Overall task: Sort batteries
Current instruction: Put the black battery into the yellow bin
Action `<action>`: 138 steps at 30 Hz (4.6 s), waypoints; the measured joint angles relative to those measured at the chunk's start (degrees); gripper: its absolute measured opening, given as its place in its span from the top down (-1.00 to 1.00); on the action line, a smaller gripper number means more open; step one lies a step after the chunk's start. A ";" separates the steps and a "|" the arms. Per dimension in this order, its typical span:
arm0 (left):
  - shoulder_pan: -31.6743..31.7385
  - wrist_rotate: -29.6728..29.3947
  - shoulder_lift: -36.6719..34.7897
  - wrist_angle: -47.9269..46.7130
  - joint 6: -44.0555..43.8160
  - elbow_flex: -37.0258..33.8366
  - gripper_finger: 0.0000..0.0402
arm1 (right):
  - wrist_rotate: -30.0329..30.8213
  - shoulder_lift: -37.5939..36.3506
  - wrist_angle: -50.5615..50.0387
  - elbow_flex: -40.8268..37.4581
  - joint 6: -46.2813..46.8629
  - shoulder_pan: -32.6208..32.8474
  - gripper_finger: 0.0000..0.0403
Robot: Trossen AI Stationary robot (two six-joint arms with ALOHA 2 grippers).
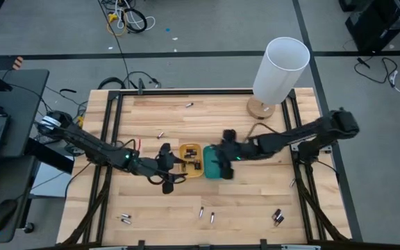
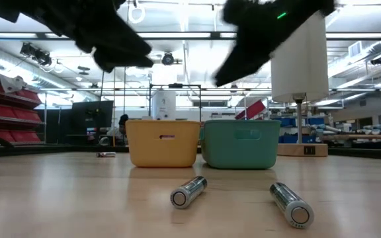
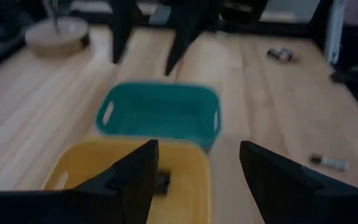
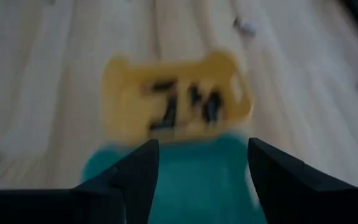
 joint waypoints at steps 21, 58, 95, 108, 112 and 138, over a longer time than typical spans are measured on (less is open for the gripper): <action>4.24 3.14 5.99 16.45 9.72 0.04 -0.14 | -6.69 -6.25 -28.24 -7.62 52.70 40.64 0.18; 6.78 4.58 5.96 18.25 11.11 0.04 -0.14 | -13.59 5.87 -30.69 -7.64 51.27 47.31 0.45; 6.77 4.54 5.94 20.06 10.85 0.04 -0.14 | -8.12 5.43 -23.51 -11.13 35.88 35.18 0.63; 6.84 1.89 4.77 16.14 7.84 0.08 -0.14 | 0.38 6.03 -18.10 -7.04 23.60 27.70 0.81; 6.88 1.54 3.22 15.01 7.69 0.08 -0.14 | 0.88 6.12 -9.87 -6.86 16.84 25.24 0.79; 6.60 1.49 0.48 8.19 5.05 0.08 -0.14 | -7.03 11.95 39.23 -6.73 -5.66 0.12 0.81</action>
